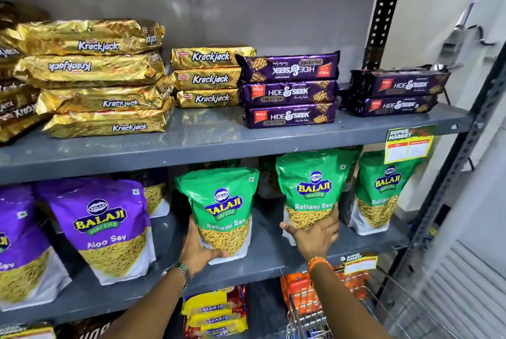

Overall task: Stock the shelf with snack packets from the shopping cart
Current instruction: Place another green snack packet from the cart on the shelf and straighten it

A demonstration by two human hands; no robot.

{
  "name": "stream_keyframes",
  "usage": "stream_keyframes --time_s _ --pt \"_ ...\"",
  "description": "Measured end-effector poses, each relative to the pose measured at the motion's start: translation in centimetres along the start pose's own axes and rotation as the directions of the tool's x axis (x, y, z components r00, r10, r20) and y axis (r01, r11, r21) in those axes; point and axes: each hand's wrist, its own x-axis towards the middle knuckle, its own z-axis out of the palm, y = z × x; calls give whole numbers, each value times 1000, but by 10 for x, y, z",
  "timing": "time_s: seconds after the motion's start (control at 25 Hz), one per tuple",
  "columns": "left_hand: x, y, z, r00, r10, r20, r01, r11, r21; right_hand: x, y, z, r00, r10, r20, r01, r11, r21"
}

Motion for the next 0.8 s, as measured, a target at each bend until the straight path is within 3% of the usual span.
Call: stream_keyframes --time_s 0.16,0.36,0.8 --pt "2 -5 3 1000 22 -13 -22 1000 12 10 6 4 997 -82 5 82 989 -121" --pt "-1 1 4 1000 2 -19 -2 1000 -21 1 15 4 985 -173 -3 172 979 -105" --pt "-2 3 4 999 18 -26 -18 1000 2 -3 11 -1 991 -131 7 131 991 -40"
